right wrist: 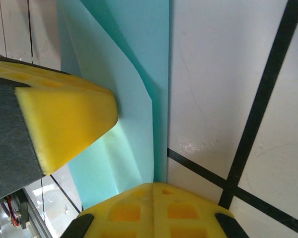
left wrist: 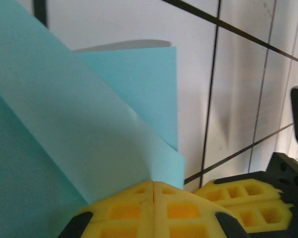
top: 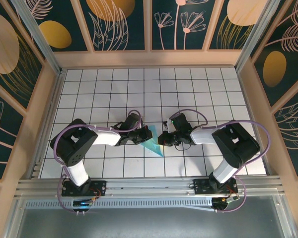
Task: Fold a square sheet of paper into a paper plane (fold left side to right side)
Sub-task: Fourth fold the wing at the center of the table.
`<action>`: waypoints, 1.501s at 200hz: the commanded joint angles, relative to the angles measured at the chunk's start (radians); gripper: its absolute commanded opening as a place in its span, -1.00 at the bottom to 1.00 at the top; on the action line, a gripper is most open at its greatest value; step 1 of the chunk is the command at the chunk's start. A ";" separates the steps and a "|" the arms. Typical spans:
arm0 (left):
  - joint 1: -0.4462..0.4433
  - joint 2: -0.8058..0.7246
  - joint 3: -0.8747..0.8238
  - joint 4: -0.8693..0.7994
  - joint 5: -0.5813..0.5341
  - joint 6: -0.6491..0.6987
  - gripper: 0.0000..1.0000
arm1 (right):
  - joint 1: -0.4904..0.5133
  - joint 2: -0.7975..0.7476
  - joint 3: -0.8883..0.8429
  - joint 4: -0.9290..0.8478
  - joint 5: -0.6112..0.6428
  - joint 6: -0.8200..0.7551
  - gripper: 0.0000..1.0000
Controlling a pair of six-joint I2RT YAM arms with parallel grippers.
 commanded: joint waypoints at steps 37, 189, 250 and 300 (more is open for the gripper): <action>-0.006 0.016 -0.042 -0.010 -0.057 0.017 -1.00 | 0.029 0.067 -0.012 -0.090 0.129 -0.028 -1.00; -0.006 0.042 -0.051 -0.040 -0.080 0.022 -1.00 | -0.009 -0.299 0.024 -0.204 0.019 -0.050 -0.87; -0.006 0.039 -0.049 -0.043 -0.087 0.025 -1.00 | 0.072 -0.231 -0.087 0.022 -0.118 0.040 -1.00; -0.006 0.038 -0.048 -0.046 -0.085 0.026 -1.00 | 0.084 -0.175 -0.105 0.073 -0.126 0.046 -1.00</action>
